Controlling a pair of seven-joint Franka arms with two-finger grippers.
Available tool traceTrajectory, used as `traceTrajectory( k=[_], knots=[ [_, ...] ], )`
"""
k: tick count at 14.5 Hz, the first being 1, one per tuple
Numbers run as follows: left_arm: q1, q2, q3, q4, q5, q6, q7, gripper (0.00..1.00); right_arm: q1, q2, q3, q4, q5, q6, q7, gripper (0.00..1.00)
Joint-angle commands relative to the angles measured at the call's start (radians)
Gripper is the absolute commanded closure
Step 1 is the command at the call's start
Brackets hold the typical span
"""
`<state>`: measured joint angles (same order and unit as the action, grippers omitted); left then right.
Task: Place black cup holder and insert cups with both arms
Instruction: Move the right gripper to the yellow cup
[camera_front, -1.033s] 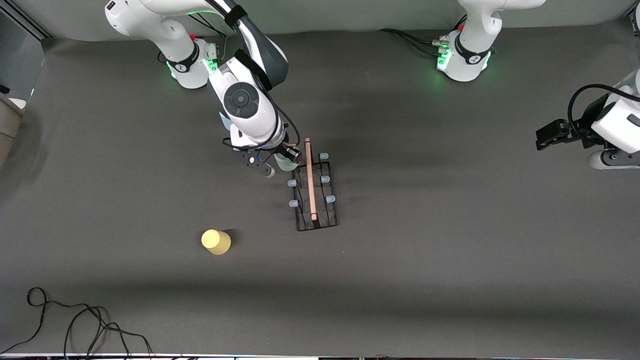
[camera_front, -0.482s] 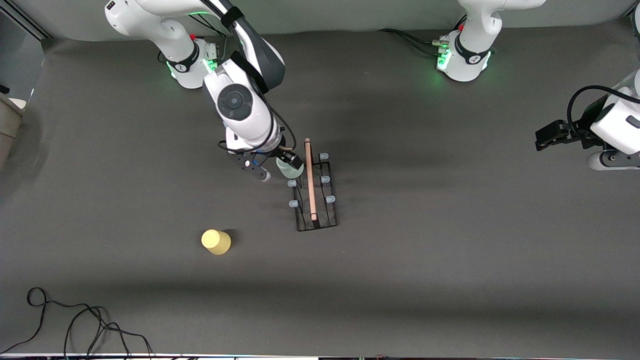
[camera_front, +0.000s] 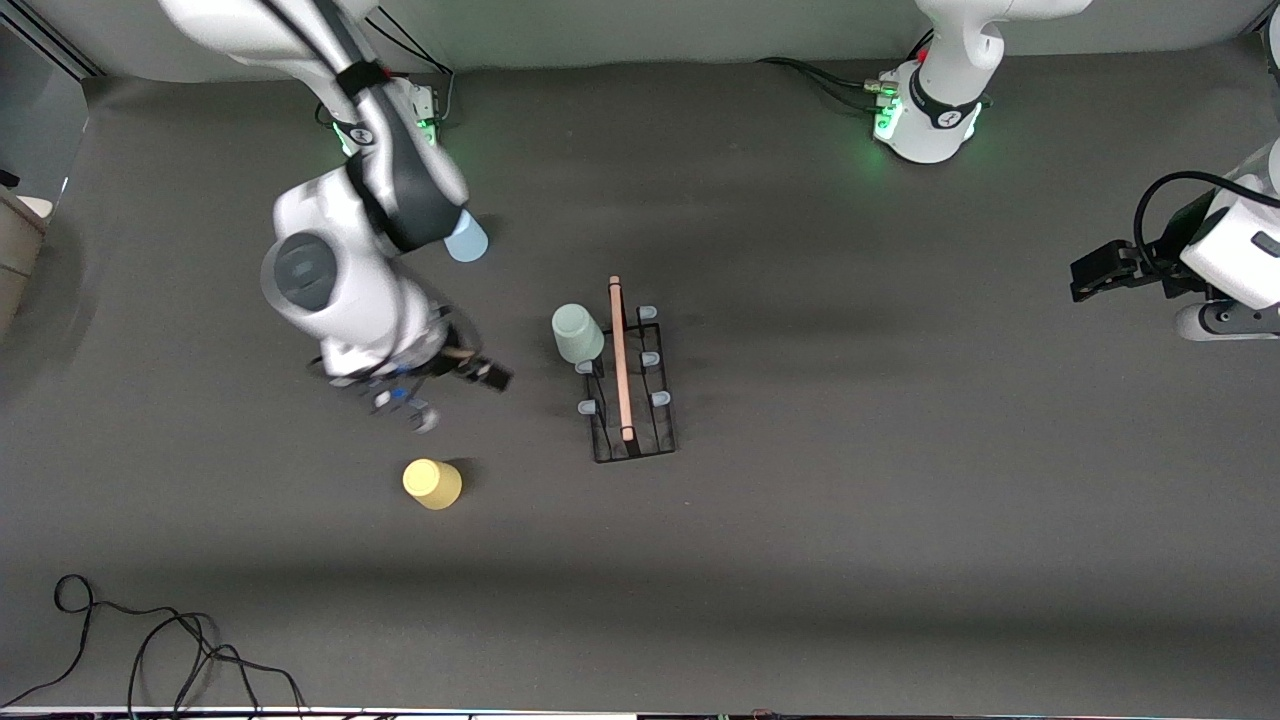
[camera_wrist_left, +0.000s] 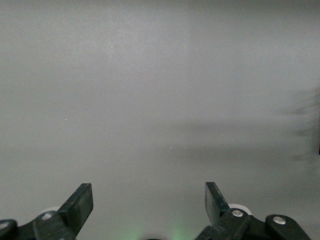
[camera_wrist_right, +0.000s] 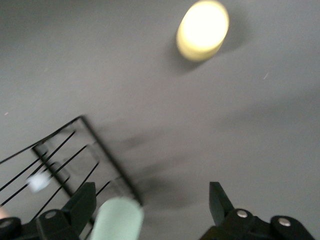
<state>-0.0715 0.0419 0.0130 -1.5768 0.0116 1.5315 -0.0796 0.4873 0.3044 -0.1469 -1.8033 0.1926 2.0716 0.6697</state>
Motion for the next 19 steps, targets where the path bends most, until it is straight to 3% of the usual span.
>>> traceTrajectory(
  k=[1,7,15,16,17,18,19],
  knots=[
    [-0.005,-0.005,0.007,-0.009,-0.007,0.007,0.014,0.00,-0.070,0.096,0.004,0.079,0.013,0.033,-0.140,0.00],
    [-0.005,-0.005,0.007,-0.009,-0.007,0.009,0.014,0.00,-0.130,0.340,0.006,0.183,0.013,0.260,-0.206,0.00],
    [-0.011,-0.007,0.007,-0.009,-0.002,0.007,0.017,0.00,-0.144,0.423,0.006,0.182,0.013,0.357,-0.254,0.02],
    [-0.011,-0.008,0.007,-0.009,-0.002,0.007,0.017,0.00,-0.144,0.424,0.006,0.179,0.013,0.369,-0.256,0.28],
    [-0.010,-0.008,0.007,-0.009,-0.002,0.007,0.017,0.00,-0.145,0.424,0.006,0.180,0.013,0.366,-0.256,0.70],
    [-0.010,-0.008,0.007,-0.009,-0.002,0.007,0.017,0.00,-0.144,0.420,0.006,0.180,0.013,0.364,-0.256,0.98],
    [-0.010,-0.008,0.007,-0.009,-0.002,0.007,0.017,0.00,-0.144,0.414,0.006,0.180,0.011,0.361,-0.257,1.00]
  ],
)
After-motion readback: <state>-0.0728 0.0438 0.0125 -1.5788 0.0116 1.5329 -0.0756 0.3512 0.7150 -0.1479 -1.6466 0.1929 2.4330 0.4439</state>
